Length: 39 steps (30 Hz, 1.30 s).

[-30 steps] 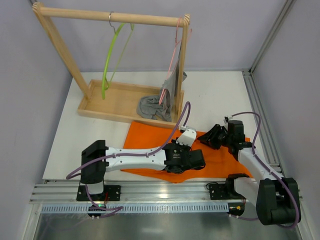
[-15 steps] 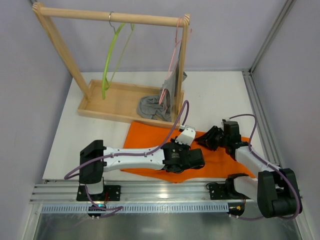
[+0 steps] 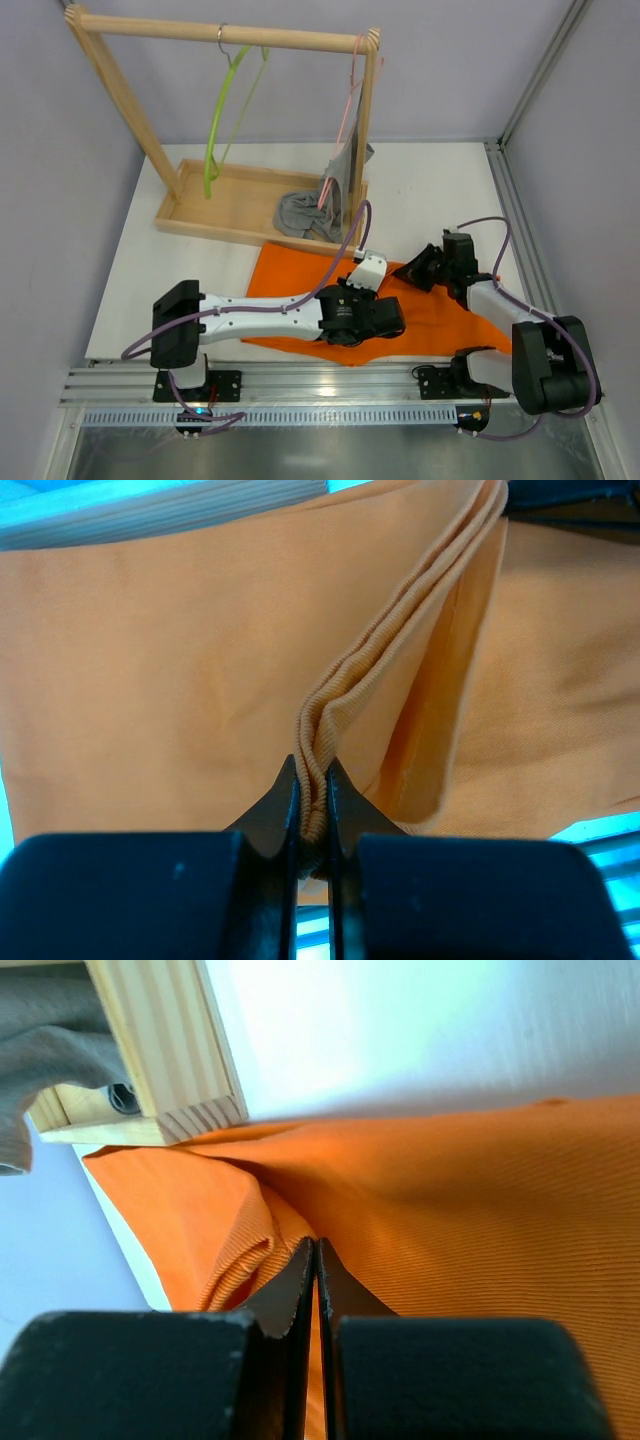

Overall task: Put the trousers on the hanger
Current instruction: Fold the trousers

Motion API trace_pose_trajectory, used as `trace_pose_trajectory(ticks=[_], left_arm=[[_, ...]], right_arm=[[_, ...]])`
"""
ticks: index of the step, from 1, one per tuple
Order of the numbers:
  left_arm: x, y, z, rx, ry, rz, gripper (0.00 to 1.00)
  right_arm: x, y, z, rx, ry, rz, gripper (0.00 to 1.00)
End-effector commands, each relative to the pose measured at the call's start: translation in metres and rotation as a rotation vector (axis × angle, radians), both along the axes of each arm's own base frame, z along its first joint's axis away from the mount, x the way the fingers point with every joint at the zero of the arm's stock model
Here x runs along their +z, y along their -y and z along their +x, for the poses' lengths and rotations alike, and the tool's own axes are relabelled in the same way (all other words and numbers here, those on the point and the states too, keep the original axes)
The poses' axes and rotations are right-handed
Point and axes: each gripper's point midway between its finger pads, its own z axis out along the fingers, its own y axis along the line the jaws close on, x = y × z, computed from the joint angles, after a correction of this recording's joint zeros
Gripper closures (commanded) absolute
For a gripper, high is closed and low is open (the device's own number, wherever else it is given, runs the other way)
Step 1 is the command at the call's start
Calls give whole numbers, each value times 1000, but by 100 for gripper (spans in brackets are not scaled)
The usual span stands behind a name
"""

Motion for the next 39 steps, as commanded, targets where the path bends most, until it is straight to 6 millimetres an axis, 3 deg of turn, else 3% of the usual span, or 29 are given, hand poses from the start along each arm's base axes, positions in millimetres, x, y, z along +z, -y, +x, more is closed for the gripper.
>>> trace_pose_trajectory(ticks=[1,4,6,7,8,9,15,18,21,22,23,25,26,28,31,34,39], left_arm=[[24,-3,2,28,19,-99,100],[22,2,-3,-11,-11,-120,100],[23,13,-13,-70,-52,-178,93],[25,16,-15,-97,-60,-190,87],[32,17,-18,-111,-67,-228,72],[34,21,-22,-130,-84,-263,66],[52,16,-29,-169,-90,-345,56],[42,8,-28,-154,-91,-323,55],[32,2,-29,-146,-102,-301,54],[30,2,-29,-146,-104,-298,53],[29,1,-29,-147,-107,-295,53],[28,-3,-27,-140,-106,-283,52],[25,-6,-26,-134,-109,-271,51],[25,-12,-20,-113,-106,-276,51],[18,-24,-12,-86,-126,-288,51],[16,-39,-3,-50,-148,-318,49],[3,-80,21,81,-203,-315,44]], right_arm=[[32,16,27,-28,147,-116,96],[36,27,30,-53,167,-182,96],[35,28,32,-46,172,-188,96],[31,28,33,-42,162,-189,96],[30,26,35,-31,167,-182,96],[28,25,35,-21,164,-181,96],[27,25,45,53,182,-205,96],[33,32,47,52,191,-243,96],[36,41,49,49,180,-277,86],[35,46,48,43,164,-297,74],[30,49,39,56,119,-315,69],[38,51,36,67,115,-324,59],[38,47,26,101,93,-307,48],[41,40,15,138,100,-274,40],[35,24,-8,206,87,-186,39],[27,21,-23,226,85,-165,40],[8,18,-43,224,70,-151,42]])
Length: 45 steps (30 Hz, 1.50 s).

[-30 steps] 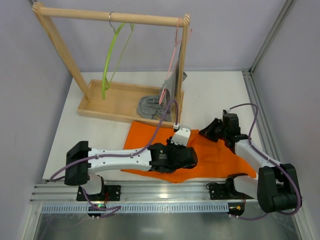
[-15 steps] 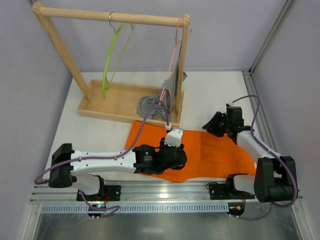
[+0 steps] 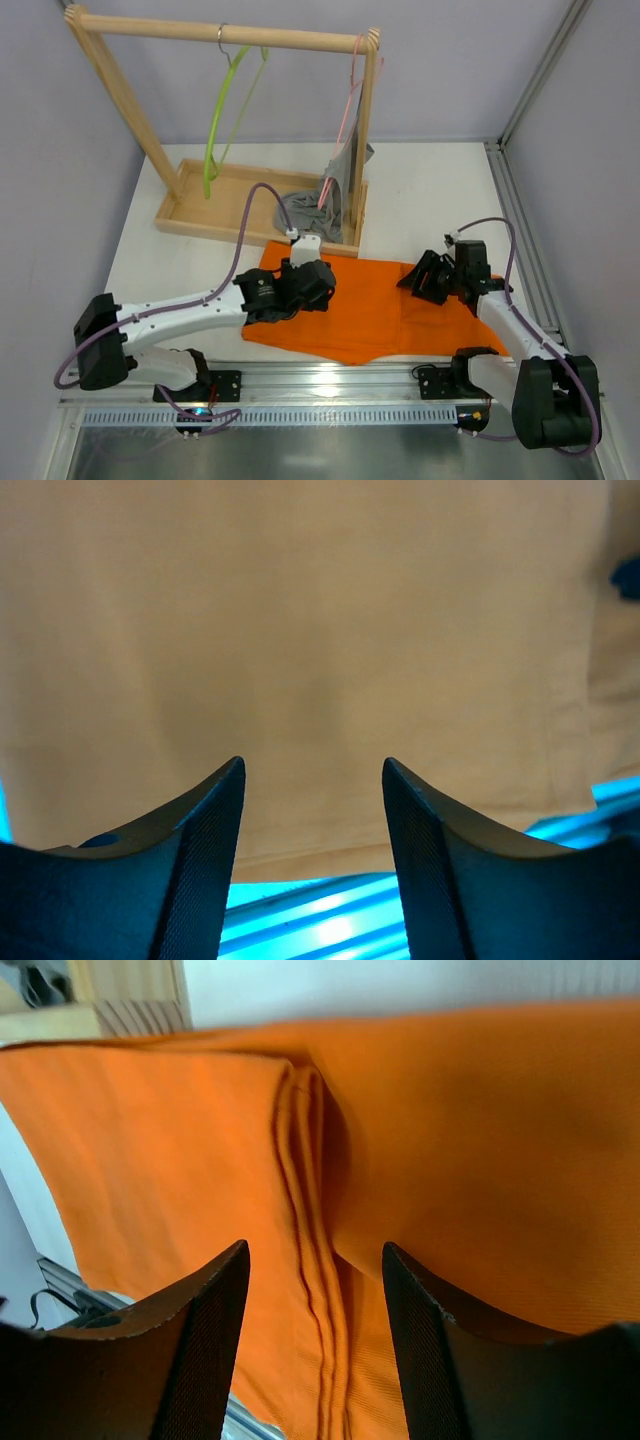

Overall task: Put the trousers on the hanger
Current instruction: Fold the trousers

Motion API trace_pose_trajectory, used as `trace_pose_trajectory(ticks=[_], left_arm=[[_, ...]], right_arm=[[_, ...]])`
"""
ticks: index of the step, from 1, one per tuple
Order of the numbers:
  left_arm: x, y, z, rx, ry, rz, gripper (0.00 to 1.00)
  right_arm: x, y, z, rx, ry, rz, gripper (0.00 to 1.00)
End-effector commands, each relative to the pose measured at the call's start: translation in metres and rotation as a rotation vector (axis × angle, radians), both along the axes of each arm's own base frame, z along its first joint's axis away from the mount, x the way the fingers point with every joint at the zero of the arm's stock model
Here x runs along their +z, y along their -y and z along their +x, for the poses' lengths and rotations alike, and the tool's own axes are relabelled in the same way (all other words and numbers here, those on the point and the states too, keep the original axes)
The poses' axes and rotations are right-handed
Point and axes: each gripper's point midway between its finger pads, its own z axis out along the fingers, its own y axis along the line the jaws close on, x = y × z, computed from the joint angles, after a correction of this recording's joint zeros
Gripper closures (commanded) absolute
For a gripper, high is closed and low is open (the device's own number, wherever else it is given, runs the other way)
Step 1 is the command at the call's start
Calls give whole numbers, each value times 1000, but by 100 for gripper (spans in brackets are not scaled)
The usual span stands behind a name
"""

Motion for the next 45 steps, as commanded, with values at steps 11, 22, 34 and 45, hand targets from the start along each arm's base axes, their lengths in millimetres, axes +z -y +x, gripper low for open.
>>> trace_pose_trajectory(ticks=[11,22,34,45], left_arm=[[-43,-156,63,502,-156,37,33],[-97,-161,73,486,-273,76,30],[-116,-238,57,743,-388,292,99],[-45,-263,79,842,-199,97,32]], right_arm=[[-19,-54,-15,129,3,21,53],[-20,-60,-21,144,10,-20,96],[-10,-92,-19,169,74,19,96],[15,-113,-12,153,33,-104,96]])
